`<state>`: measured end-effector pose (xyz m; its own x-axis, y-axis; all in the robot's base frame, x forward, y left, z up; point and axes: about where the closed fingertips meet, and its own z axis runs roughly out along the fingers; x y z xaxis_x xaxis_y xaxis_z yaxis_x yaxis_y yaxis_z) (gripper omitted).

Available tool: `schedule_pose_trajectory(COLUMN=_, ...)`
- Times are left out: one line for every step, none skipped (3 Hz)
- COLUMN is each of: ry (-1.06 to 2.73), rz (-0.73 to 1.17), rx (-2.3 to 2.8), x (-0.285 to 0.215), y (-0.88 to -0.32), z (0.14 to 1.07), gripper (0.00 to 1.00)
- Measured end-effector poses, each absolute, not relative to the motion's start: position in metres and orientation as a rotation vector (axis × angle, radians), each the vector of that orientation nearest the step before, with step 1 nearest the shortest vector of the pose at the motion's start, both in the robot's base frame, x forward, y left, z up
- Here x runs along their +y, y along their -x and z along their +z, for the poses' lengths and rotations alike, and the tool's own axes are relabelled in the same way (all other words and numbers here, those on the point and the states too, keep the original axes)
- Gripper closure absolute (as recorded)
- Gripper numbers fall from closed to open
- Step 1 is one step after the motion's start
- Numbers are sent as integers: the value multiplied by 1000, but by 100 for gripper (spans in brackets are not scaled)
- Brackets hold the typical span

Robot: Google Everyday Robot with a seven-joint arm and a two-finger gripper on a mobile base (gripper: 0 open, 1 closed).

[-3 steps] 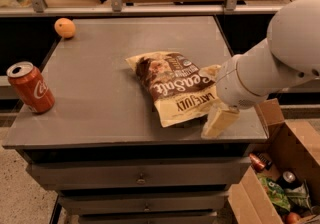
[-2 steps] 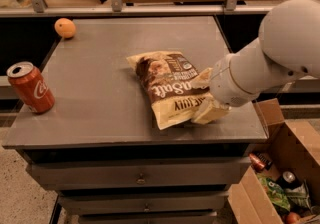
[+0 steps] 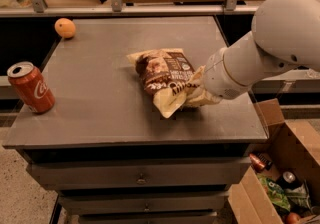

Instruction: Pick brown chip bag

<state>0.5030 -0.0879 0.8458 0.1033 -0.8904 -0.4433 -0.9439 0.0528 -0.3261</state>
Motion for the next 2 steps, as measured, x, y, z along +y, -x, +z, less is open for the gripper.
schedule_pose_trajectory(ry=1817, rz=129, rx=1795, x=-89, y=-512, z=860, gripper=100)
schedule_pose_trajectory(ry=1766, rz=144, rx=1739, x=-99, y=-523, z=897, gripper=100)
